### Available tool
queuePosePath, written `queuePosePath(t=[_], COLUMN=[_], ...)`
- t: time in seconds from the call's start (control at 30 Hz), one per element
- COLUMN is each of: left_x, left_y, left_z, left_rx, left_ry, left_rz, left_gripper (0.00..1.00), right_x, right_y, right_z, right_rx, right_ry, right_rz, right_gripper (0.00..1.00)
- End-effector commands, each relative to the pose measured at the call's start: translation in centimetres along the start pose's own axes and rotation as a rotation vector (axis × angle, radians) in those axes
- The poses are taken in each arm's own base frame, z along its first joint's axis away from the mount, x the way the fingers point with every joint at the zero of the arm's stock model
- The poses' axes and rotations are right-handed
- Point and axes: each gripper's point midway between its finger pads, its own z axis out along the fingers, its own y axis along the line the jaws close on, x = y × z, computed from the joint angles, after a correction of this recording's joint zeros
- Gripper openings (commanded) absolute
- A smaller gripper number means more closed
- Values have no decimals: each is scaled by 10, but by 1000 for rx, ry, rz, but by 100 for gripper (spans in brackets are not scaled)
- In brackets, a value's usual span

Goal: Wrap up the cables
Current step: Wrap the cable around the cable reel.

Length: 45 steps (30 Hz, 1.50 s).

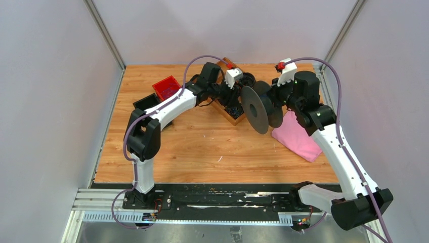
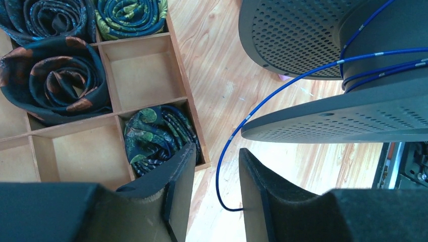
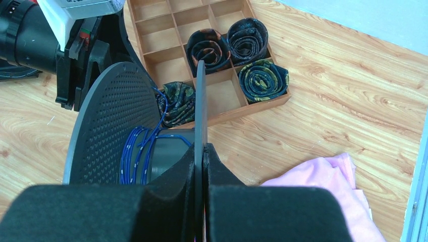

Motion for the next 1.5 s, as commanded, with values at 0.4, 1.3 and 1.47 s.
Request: queuePosePath(t=[0.4, 1.3, 1.47], left_x=[-29, -32, -29], left_y=[-2, -5, -3], left_z=[-20, -22, -21], left_rx=[82, 203, 210], left_ry=[-88, -110, -102], left_rz=[-91, -244, -262], left_gripper=[46, 52, 52], right_x=[-20, -15, -15], right_y=[-7, -8, -8], right_z=[-11, -10, -9], right_rx=[21, 23, 22], right_ry=[-86, -81, -78], right_rz=[5, 7, 7], right_gripper=[1, 1, 1])
